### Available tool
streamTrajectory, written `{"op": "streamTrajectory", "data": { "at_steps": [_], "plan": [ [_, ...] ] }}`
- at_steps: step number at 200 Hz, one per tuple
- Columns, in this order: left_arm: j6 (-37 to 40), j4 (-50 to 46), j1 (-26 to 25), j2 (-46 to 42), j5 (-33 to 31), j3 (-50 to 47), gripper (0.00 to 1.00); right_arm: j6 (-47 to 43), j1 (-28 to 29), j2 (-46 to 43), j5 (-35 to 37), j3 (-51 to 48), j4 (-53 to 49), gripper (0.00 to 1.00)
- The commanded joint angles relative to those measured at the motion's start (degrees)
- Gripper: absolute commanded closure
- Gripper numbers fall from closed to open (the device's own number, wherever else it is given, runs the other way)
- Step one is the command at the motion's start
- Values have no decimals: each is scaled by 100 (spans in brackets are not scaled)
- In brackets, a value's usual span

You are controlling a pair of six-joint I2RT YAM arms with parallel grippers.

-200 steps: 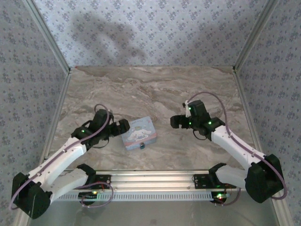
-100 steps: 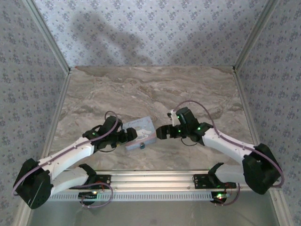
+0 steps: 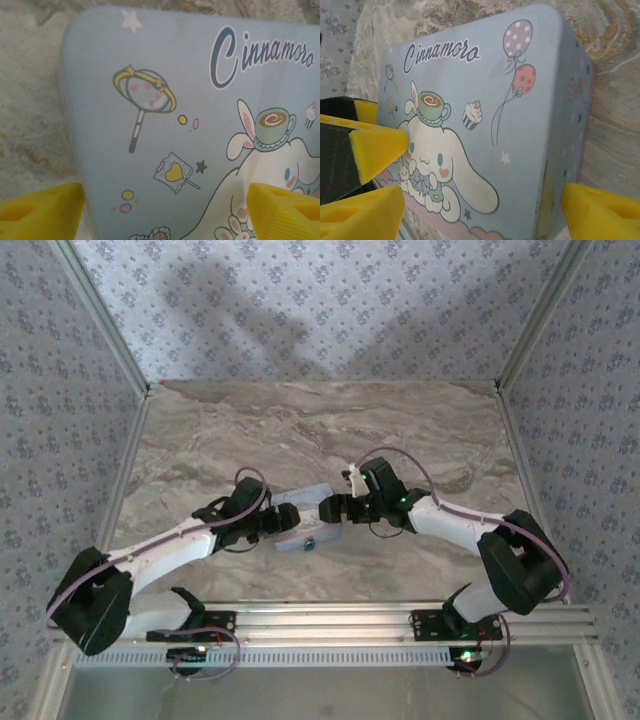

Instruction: Unlock a padlock with a key

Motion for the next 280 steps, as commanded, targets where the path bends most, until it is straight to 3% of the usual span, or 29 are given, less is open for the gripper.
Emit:
{"op": "streamTrajectory", "data": {
  "at_steps": [1, 75, 189, 238, 280],
  "plan": [
    [321, 454, 202, 305, 269, 364, 17, 197, -243, 39, -271, 4, 256, 19],
    [1046, 522, 573, 1742, 860, 1648, 19, 94, -921, 187, -695, 57, 397, 20],
    [1573, 452, 831, 3428, 1255, 3233, 19, 33, -1268, 1003, -611, 633, 663, 22],
    [1817, 307, 1212, 3389, 1042, 3413, 16, -203, -1421, 795, 179, 588, 55, 20],
    [2124, -59, 1456, 2705, 581, 3330, 5, -361, -1522, -183, 919, 69, -636, 18]
  ]
}}
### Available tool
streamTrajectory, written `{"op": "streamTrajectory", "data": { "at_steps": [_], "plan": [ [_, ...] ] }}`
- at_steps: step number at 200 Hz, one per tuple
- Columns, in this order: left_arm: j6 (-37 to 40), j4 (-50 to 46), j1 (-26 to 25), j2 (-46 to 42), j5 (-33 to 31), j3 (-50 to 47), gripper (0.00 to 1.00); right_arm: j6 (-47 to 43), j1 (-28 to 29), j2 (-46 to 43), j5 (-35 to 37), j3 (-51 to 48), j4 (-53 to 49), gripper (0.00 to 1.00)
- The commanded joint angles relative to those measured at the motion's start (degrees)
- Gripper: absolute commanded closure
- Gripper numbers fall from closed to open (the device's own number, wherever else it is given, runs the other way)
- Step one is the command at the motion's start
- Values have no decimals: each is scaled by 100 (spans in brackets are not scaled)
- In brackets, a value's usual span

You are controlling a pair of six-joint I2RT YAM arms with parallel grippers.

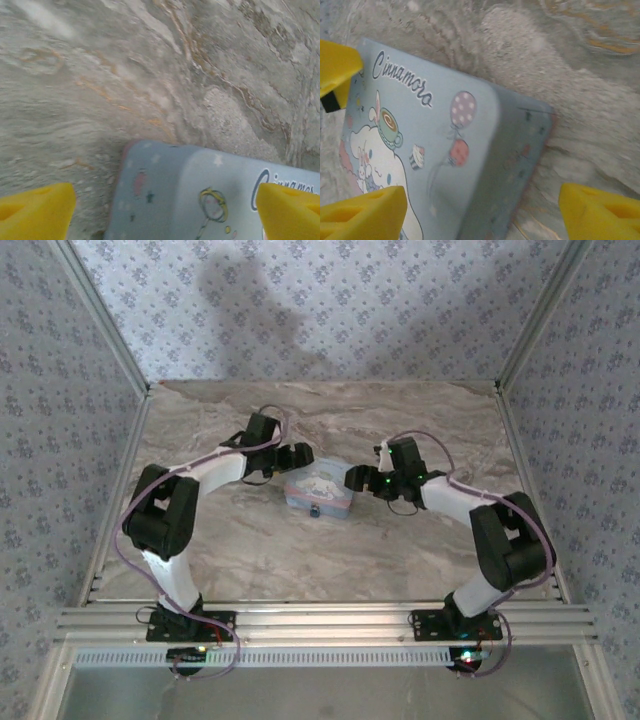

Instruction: Unlock a padlock with a key

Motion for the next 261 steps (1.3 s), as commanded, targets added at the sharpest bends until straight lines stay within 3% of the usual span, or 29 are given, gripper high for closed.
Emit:
{"op": "streamTrajectory", "data": {
  "at_steps": [1, 38, 71, 97, 129, 261],
  "plan": [
    [317, -299, 127, -682, -303, 34, 4, -206, -73, -684, 600, -279, -656, 18],
    [406, -421, 92, -1783, -548, -567, 4, -269, -73, -1738, 1129, -805, -1560, 21],
    [308, -594, -549, -2662, -908, -1123, 4, -120, 96, -2243, 1561, -1237, -2188, 30],
    [-14, -539, -1123, -3016, -1169, -1525, 5, -140, 284, -2147, 1632, -1332, -2417, 37],
    [-300, -386, -1435, -3162, -1336, -1826, 4, -110, 492, -1835, 1591, -1331, -2420, 45],
    [-182, -657, -1453, -3256, -1570, -1728, 4, -11, 773, -1100, 1847, -1160, -2238, 70]
  ]
}}
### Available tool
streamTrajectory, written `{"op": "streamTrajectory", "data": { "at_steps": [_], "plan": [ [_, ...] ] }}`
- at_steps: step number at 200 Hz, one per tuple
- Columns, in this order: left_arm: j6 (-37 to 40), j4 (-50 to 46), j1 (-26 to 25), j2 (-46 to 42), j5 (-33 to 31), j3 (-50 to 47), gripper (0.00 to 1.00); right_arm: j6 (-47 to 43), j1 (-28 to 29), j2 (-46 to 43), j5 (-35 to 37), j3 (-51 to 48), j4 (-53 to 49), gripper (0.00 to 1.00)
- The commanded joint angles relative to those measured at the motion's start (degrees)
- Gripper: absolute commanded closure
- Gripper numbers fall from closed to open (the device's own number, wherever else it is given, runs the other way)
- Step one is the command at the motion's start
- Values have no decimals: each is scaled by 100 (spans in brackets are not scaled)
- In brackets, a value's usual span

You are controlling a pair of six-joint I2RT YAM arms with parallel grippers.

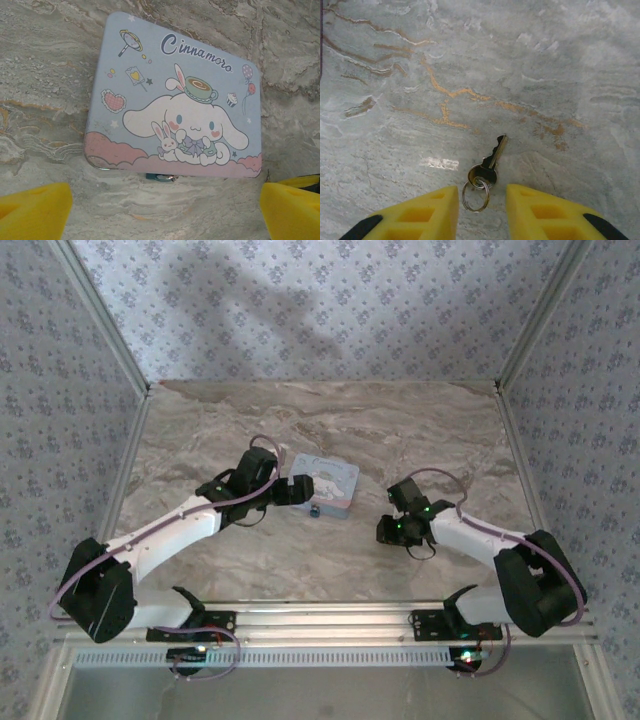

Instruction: Unlock a padlock with a key

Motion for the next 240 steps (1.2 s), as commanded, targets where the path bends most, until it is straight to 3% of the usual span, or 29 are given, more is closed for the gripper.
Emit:
{"op": "streamTrajectory", "data": {
  "at_steps": [1, 89, 129, 165, 240],
  "plan": [
    [22, -136, -18, -221, -136, 94, 4, 21, 47, 179, 97, 115, -25, 71],
    [83, -304, -19, -394, -327, 89, 3, -24, 94, 99, 132, 194, -135, 98],
    [-139, -227, -22, -570, -246, 11, 3, -21, 96, -242, 90, 88, 60, 100],
    [-895, 238, 25, -761, 262, -213, 2, -112, 96, -708, -109, -19, 484, 100],
    [-3192, 2242, 188, -631, 1487, -752, 8, -953, 121, -1228, -363, 612, 359, 100]
  ]
}}
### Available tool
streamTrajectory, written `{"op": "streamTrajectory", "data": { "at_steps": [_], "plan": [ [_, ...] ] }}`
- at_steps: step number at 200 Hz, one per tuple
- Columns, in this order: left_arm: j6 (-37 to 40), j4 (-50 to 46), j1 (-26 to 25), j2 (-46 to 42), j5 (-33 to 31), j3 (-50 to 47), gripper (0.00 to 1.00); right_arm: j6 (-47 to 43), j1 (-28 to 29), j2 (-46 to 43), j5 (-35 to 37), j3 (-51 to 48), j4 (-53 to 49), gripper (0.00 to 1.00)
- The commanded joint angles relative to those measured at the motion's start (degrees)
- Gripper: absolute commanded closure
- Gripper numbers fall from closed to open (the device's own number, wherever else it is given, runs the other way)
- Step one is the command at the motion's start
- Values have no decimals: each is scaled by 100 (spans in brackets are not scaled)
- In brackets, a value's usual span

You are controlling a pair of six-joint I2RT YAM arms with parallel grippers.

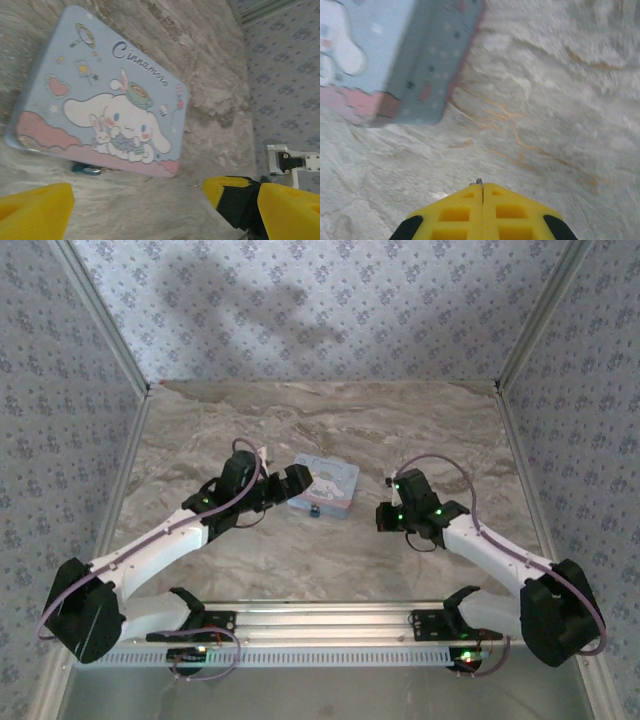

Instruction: Unlock a padlock with a key

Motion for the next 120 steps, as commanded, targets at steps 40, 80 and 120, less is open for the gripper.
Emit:
{"op": "streamTrajectory", "data": {
  "at_steps": [40, 80, 120],
  "plan": [
    [-2658, 2791, 27, 582, 988, -484, 13, -567, 231, -266, -515, 662, 265, 100],
    [-3495, 3746, -91, 941, 948, -640, 16, -556, 540, -101, -520, 966, 636, 100],
    [-4079, 4495, -247, 1319, 935, -757, 17, -584, 780, 211, -456, 1310, 833, 100]
  ]
}}
